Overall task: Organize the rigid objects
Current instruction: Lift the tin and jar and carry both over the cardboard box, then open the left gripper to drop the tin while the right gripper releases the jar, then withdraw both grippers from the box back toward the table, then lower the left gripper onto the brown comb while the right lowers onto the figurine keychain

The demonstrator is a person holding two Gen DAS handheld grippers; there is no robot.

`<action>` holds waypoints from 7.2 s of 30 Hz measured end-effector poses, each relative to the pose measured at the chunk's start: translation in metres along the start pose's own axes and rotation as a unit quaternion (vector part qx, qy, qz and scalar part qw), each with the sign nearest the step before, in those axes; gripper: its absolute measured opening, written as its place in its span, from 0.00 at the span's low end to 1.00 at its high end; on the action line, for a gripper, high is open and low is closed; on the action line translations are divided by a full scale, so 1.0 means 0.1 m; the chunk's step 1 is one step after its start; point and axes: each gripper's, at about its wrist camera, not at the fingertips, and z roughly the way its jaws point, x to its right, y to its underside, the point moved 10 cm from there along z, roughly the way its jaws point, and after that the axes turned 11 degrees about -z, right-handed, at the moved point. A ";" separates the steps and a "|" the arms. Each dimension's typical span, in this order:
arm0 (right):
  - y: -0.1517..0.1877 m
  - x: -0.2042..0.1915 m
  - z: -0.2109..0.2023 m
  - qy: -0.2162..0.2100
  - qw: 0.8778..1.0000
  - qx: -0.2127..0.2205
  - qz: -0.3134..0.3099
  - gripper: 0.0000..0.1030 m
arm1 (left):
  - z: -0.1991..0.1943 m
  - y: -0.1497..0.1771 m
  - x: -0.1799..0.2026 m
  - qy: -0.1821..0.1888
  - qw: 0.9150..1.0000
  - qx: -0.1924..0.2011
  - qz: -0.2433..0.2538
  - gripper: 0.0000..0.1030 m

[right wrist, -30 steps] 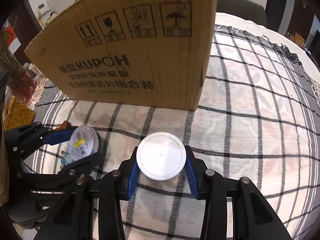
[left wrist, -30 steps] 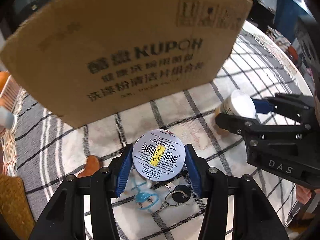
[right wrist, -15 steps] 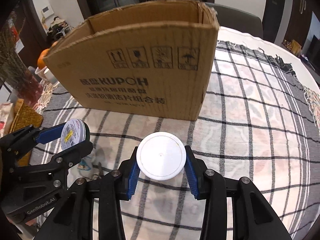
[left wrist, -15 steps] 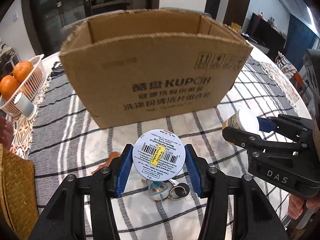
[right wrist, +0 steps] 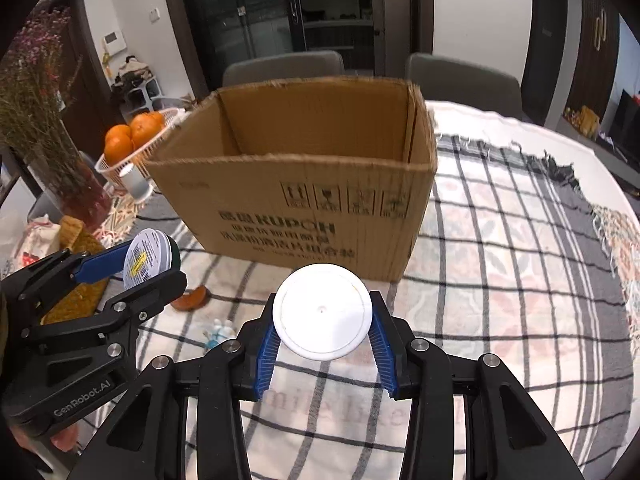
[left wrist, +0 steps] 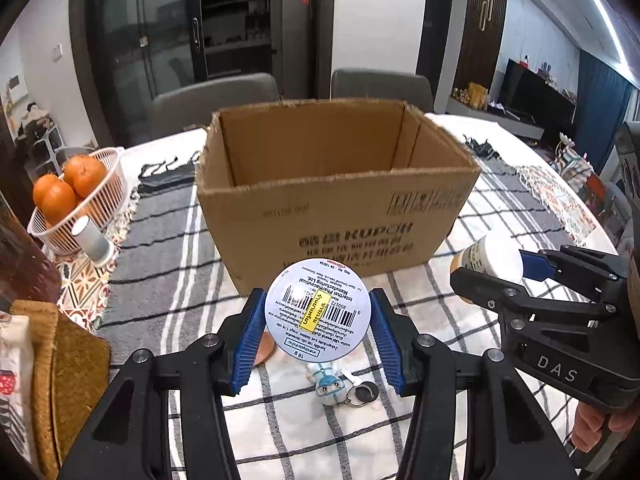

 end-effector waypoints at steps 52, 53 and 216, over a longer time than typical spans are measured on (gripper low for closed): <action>-1.32 0.15 -0.31 0.005 0.997 0.073 -0.009 0.41 | -0.07 -1.29 -0.01 0.032 0.999 0.036 -0.025 0.49; -1.34 0.17 -0.26 0.002 0.998 0.068 -0.007 0.41 | -0.04 -1.30 -0.01 0.032 0.999 0.031 -0.026 0.49; 0.46 -1.12 0.79 0.018 0.997 0.053 0.054 0.43 | 0.85 0.72 -0.63 0.073 0.985 -0.013 0.156 0.42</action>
